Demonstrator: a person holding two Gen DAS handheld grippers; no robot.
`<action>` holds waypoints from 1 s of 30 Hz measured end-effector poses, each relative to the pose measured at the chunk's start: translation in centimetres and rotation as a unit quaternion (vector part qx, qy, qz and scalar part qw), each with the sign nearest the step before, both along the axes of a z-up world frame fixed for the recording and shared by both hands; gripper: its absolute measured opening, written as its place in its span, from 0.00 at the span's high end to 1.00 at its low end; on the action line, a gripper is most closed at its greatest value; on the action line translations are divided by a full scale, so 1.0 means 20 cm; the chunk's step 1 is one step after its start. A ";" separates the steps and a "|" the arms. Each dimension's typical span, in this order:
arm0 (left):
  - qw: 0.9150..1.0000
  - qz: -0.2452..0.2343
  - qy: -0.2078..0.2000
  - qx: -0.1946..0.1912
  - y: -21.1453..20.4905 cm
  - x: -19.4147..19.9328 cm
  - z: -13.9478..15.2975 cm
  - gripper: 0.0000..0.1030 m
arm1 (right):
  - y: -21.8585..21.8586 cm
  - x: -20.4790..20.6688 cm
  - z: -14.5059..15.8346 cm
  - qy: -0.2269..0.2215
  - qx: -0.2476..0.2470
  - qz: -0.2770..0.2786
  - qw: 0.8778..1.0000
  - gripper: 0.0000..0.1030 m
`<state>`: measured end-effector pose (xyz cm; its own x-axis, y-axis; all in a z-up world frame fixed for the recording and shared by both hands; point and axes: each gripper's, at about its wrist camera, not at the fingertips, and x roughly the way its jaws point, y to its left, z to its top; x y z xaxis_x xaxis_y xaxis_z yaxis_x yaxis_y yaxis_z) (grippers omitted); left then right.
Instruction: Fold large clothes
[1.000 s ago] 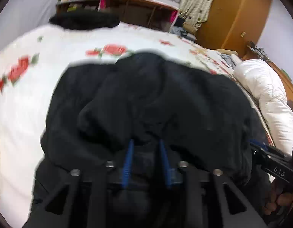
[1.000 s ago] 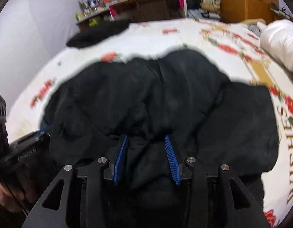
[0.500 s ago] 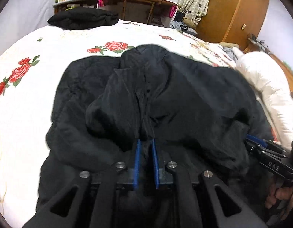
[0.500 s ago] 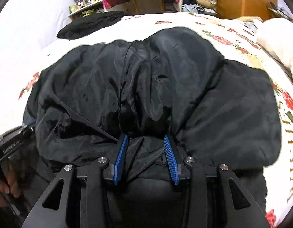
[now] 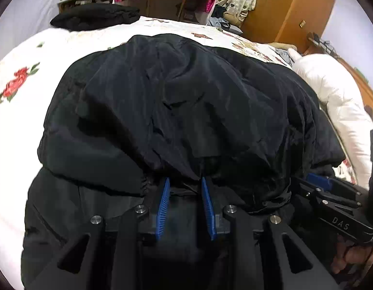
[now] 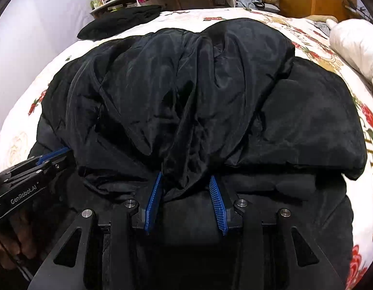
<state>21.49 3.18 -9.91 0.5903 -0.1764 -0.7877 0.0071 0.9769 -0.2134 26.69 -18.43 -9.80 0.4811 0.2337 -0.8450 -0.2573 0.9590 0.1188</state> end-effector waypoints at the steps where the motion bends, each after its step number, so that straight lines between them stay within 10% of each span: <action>1: 1.000 -0.001 -0.001 0.004 0.00 0.00 -0.01 0.72 | 0.00 0.00 -0.01 0.000 -0.001 0.000 1.000 0.61; 30: 0.998 -0.016 -0.044 0.047 0.08 -0.77 0.39 0.72 | -0.23 -0.81 0.43 -0.041 0.034 -0.017 0.998 0.60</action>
